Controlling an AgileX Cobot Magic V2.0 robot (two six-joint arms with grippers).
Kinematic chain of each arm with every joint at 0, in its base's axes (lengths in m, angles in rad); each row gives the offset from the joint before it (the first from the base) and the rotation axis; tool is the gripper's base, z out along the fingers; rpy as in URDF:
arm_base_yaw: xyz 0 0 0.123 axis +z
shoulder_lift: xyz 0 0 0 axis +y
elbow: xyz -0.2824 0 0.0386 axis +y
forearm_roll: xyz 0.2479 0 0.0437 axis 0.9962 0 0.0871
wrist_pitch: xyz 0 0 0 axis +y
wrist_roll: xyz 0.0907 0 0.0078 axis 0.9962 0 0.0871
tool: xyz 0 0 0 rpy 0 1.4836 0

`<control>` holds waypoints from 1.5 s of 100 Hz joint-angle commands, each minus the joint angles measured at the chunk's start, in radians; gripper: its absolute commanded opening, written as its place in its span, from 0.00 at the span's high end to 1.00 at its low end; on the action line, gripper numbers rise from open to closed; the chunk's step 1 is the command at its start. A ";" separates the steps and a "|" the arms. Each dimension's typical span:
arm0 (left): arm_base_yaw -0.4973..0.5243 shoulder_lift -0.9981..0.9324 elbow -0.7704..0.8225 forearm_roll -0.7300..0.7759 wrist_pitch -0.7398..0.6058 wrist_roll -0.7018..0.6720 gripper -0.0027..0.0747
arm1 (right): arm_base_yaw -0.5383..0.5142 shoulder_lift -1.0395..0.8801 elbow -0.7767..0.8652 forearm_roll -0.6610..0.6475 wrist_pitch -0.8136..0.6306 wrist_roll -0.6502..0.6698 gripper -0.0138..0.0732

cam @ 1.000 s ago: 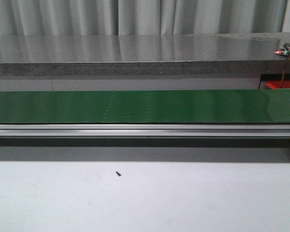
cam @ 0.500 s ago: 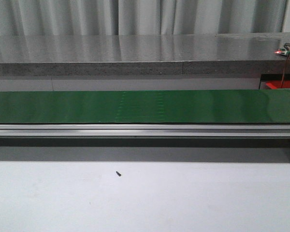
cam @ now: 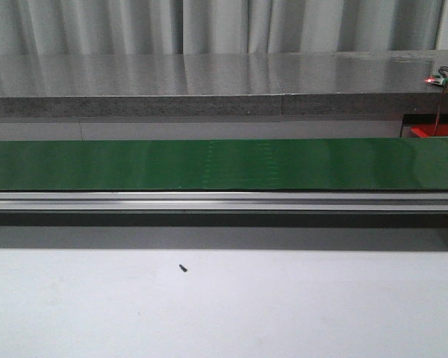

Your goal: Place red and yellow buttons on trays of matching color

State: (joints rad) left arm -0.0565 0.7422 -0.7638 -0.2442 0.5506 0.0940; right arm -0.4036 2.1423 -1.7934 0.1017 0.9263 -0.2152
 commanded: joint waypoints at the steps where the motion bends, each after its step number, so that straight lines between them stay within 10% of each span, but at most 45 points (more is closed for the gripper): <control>1: -0.011 -0.005 -0.029 -0.015 -0.078 0.000 0.99 | -0.005 -0.055 -0.030 0.008 -0.030 0.000 0.60; 41: -0.011 -0.005 -0.029 -0.015 -0.078 0.000 0.99 | -0.005 -0.054 -0.030 0.008 -0.018 0.000 0.29; 114: -0.011 -0.005 -0.029 -0.015 -0.077 0.000 0.99 | -0.030 -0.172 -0.031 -0.028 0.026 0.000 0.29; 150: -0.011 -0.005 -0.029 -0.015 -0.077 0.000 0.99 | -0.022 -0.292 -0.024 0.079 0.087 -0.001 0.86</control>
State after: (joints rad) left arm -0.0565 0.7422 -0.7638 -0.2442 0.5490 0.0940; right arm -0.4293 1.9454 -1.7950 0.1388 1.0257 -0.2128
